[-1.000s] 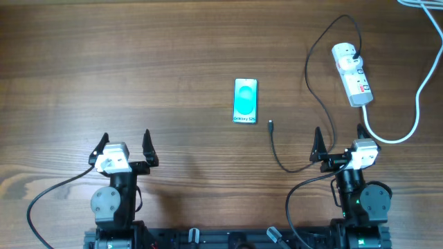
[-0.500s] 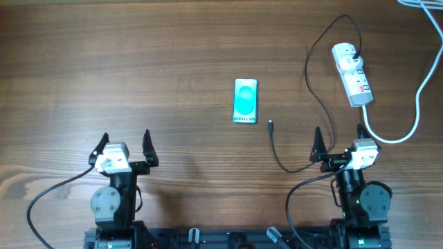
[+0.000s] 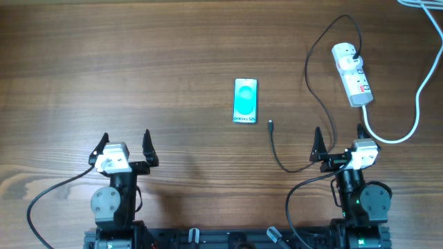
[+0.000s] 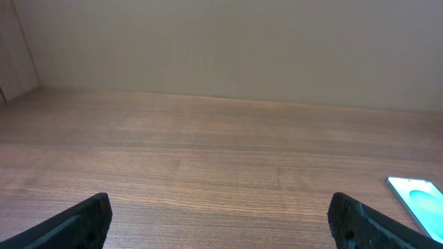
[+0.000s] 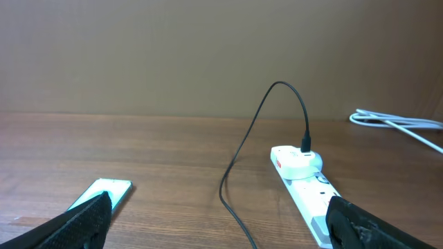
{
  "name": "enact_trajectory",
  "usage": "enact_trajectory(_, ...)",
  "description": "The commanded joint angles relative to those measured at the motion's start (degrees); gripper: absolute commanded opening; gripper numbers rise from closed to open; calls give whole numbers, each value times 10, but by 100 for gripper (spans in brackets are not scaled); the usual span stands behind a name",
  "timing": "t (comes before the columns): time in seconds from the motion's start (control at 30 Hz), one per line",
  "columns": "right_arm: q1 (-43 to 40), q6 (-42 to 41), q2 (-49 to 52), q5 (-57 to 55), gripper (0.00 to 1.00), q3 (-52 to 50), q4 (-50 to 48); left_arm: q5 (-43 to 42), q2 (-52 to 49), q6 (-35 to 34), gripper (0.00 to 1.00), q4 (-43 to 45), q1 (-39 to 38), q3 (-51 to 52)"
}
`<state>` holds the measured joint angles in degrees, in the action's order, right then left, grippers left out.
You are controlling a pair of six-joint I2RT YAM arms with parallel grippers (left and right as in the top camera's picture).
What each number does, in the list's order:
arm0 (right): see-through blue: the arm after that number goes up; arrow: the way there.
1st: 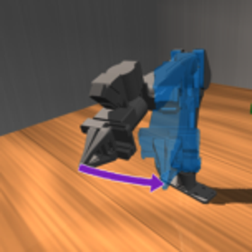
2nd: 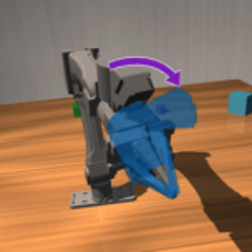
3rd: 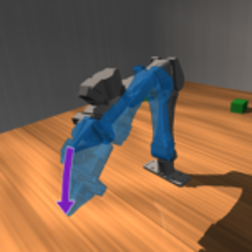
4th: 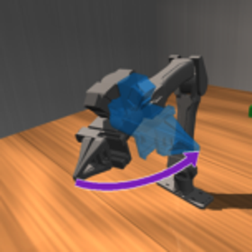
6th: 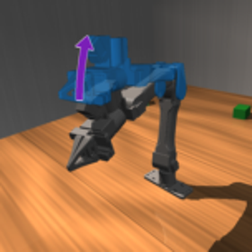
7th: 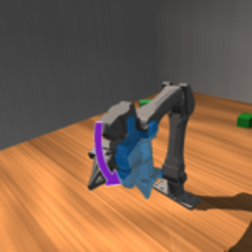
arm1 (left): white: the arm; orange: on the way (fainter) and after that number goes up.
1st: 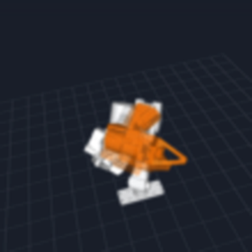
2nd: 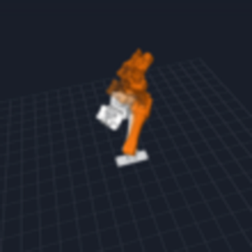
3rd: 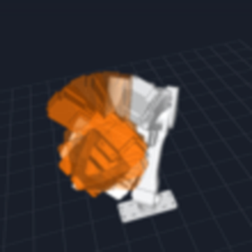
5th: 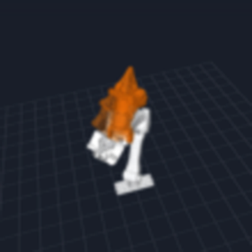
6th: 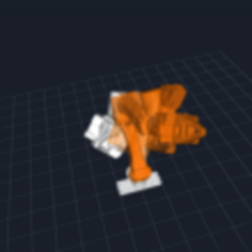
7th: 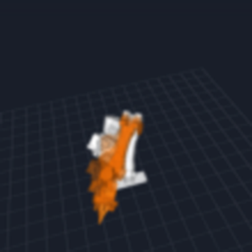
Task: Plug charger to phone and switch on socket
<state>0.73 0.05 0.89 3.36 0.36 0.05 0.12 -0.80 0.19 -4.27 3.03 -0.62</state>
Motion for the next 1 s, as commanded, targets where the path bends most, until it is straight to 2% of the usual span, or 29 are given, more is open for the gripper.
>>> enact_trajectory(0.0,4,-4,-2,1,100,-1,-1,-7,4,9,100,0,3,3)
enact_trajectory(0.03,4,-5,-2,1,100,-1,-1,-11,4,7,100,2,3,3)
enact_trajectory(0.2,4,-4,-2,1,100,-1,-1,-339,4,-199,100,30,3,3)
enact_trajectory(0.33,4,-5,-2,1,100,-1,-1,-447,4,-264,100,111,3,3)
enact_trajectory(0.53,4,-4,-2,1,100,-1,-1,-452,4,-324,100,351,3,3)
enact_trajectory(0.6,4,-4,-2,1,100,-1,-1,-414,4,-350,100,455,3,0)
enact_trajectory(0.67,4,-4,-2,1,100,-1,-1,-343,4,-377,100,500,3,-19)
enact_trajectory(0.77,4,-4,-2,1,99,-1,-1,-272,-2,-380,100,471,3,-83)
enact_trajectory(0.87,4,-4,-2,1,100,-1,-1,-262,-47,-364,100,390,3,-197)
enact_trajectory(0.93,4,-5,-2,1,100,-1,-1,-263,-102,-365,100,295,3,-291)
enact_trajectory(0.97,4,-4,-2,1,100,-1,-1,-272,-146,-364,100,213,3,-361)
